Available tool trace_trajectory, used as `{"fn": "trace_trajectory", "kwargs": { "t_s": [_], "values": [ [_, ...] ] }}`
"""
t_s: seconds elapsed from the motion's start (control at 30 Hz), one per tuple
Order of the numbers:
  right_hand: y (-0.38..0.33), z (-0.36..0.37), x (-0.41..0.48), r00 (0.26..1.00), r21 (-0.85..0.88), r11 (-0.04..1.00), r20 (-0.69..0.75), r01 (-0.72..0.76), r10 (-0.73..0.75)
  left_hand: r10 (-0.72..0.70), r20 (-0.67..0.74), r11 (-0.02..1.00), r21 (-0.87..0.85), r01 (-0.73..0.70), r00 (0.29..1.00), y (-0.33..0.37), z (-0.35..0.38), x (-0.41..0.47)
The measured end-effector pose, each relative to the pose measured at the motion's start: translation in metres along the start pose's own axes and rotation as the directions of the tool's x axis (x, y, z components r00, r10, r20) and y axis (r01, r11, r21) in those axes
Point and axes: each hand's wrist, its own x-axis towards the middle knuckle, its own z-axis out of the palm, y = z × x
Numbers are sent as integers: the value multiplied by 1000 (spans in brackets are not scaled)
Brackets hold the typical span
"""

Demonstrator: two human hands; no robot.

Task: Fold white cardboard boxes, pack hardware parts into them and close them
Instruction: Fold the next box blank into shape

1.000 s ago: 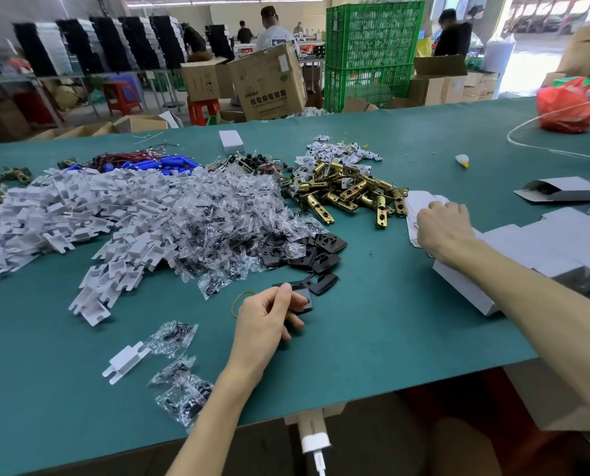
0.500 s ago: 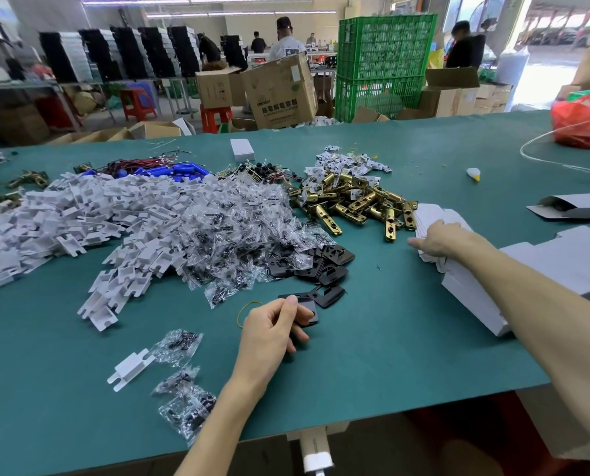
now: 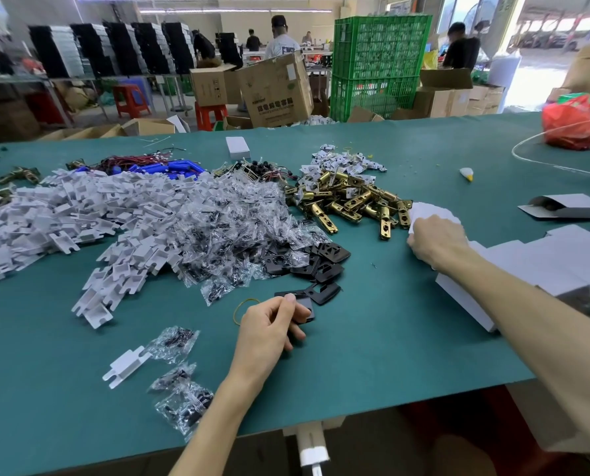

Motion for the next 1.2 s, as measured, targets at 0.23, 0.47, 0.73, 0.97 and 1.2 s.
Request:
{"fn": "trace_trajectory", "kwargs": {
  "t_s": [0.23,0.47,0.73,0.97,1.2],
  "values": [
    [0,-27,3,973,110,988,-192,-108,127,-5,-1,1000,-12,5,1000,-2,0,1],
    [-30,-61,-25,904,717,697,-307,14,298,-18,-11,996,-89,17,1000,-3,1,2],
    [-124,-48,-154,577,274,595,-709,755,-406,-42,-7,874,-484,34,999,9,-5,0],
    [-139,-30,-186,567,355,465,-670,811,-479,-129,-37,839,-537,89,991,12,-12,-3],
    [-129,-25,-190,905,910,228,-259,345,-336,-60,-3,864,-501,50,998,10,-13,-3]
  ]
}}
